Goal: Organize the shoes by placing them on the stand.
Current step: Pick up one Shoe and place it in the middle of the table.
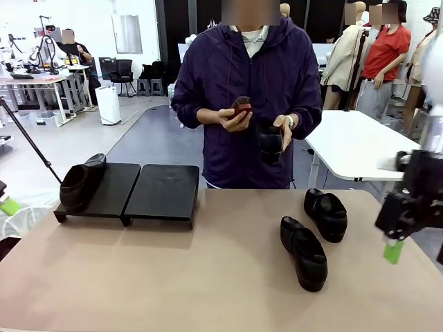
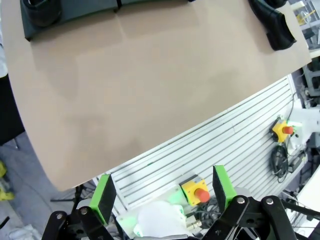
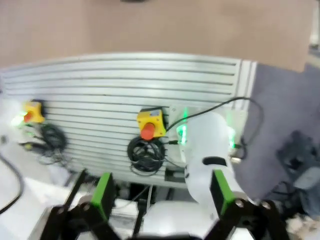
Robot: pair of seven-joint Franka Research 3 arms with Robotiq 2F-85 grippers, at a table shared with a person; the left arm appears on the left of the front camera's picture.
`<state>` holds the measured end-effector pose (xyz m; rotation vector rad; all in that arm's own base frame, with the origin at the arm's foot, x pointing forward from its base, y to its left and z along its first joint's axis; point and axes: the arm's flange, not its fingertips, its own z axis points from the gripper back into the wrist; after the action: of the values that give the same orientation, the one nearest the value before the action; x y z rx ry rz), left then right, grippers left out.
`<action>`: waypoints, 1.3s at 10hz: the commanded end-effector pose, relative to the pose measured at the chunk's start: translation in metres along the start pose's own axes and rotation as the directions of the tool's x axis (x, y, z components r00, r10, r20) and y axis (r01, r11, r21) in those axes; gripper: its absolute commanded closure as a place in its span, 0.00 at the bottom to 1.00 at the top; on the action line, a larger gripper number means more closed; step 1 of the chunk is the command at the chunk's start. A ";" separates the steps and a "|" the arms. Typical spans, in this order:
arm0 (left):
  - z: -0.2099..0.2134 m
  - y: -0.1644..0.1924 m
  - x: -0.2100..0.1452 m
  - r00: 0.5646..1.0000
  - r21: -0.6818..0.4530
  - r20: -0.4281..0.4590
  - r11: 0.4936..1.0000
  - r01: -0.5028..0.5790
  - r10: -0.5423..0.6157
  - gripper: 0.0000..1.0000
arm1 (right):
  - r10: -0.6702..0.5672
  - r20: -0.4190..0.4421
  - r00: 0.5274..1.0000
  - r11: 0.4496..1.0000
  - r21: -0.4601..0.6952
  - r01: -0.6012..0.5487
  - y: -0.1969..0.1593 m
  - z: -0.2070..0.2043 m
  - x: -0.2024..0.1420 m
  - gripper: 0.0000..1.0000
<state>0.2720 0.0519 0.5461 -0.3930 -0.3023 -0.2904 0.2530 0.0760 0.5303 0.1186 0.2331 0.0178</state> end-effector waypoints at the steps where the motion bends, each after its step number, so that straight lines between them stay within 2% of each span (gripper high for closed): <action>1: 0.002 0.003 -0.002 1.000 0.006 -0.009 1.000 0.011 -0.011 0.00 | -0.010 0.045 0.999 0.999 -0.038 0.012 -0.010 0.009 0.016 0.00; 2: 0.002 0.003 -0.002 1.000 0.006 -0.009 1.000 0.011 -0.011 0.00 | -0.106 0.134 0.985 0.993 0.062 0.098 -0.046 0.029 0.016 0.00; 3: 0.002 0.003 -0.002 1.000 0.006 -0.009 1.000 0.011 -0.011 0.00 | -0.187 0.174 0.967 0.976 0.141 0.163 -0.078 0.041 0.009 0.00; 5: 0.002 0.003 -0.002 1.000 0.006 -0.009 1.000 0.011 -0.011 0.00 | -0.379 0.223 0.898 0.910 0.268 0.318 -0.132 0.052 -0.009 0.00; 7: 0.002 0.003 -0.002 1.000 0.006 -0.009 1.000 0.011 -0.011 0.00 | -0.574 0.306 0.759 0.796 0.426 0.430 -0.162 0.050 -0.026 0.00; 8: 0.002 0.003 -0.002 1.000 0.006 -0.009 1.000 0.011 -0.011 0.00 | -0.581 0.349 0.735 0.791 0.453 0.410 -0.159 0.047 -0.021 0.00; 9: 0.002 0.003 -0.002 1.000 0.006 -0.009 1.000 0.011 -0.011 0.00 | -0.558 0.406 0.724 0.814 0.438 0.382 -0.149 0.047 -0.011 0.00; 11: 0.002 0.003 -0.002 1.000 0.006 -0.009 1.000 0.011 -0.011 0.00 | -0.525 0.436 0.731 0.838 0.413 0.356 -0.124 0.045 0.007 0.00; 13: 0.002 0.003 -0.002 1.000 0.006 -0.009 1.000 0.011 -0.011 0.00 | -0.518 0.446 0.730 0.846 0.395 0.358 -0.125 0.048 0.002 0.00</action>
<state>0.2719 0.0523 0.5463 -0.3933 -0.3024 -0.2894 0.2702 -0.0469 0.5605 0.3465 -0.3069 -0.5011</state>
